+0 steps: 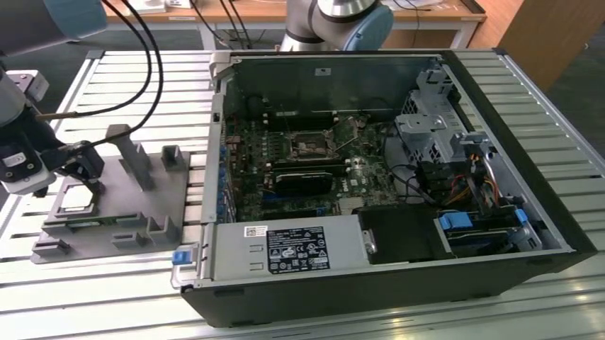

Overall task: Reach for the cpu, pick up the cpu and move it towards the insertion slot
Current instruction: 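Pick up the cpu and move it towards the insertion slot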

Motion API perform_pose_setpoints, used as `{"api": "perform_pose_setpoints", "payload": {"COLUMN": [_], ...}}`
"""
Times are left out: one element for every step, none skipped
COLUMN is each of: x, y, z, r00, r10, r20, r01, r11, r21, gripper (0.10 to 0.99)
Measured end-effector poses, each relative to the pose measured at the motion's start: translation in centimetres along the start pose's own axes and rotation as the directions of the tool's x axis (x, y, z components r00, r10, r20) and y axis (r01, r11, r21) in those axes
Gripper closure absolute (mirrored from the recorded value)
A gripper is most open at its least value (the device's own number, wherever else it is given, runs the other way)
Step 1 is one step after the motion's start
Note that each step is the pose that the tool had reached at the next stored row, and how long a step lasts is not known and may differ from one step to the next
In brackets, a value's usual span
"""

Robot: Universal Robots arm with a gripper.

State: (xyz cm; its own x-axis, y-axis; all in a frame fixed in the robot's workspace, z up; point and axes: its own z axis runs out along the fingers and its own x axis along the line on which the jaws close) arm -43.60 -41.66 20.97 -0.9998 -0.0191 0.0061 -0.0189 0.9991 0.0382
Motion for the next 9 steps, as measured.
{"api": "perform_pose_setpoints", "payload": {"x": [0.00,-0.01,-0.01,-0.01,0.01,0.02,0.05,0.10,0.13], "y": [0.00,0.00,-0.01,-0.02,-0.02,-0.03,-0.04,-0.03,-0.01], "z": [0.03,0.10,0.22,0.40,0.58,0.76,0.94,1.09,1.24], "r00": [1.0000,1.0000,1.0000,1.0000,1.0000,1.0000,1.0000,1.0000,1.0000], "r10": [0.000,0.000,0.000,0.000,0.000,0.000,0.000,-0.001,-0.003], "r20": [0.0006,0.0011,0.0012,0.0011,0.0010,0.0011,0.0012,0.0010,0.0010], "r01": [0.000,0.000,0.000,0.000,0.000,0.000,0.000,0.001,0.003], "r11": [1.0000,1.0000,1.0000,1.0000,1.0000,1.0000,1.0000,1.0000,1.0000], "r21": [0.000,0.000,0.000,0.000,0.000,0.000,0.000,0.000,0.000], "gripper": [0.263,0.263,0.263,0.263,0.263,0.263,0.263,0.263,0.263]}}
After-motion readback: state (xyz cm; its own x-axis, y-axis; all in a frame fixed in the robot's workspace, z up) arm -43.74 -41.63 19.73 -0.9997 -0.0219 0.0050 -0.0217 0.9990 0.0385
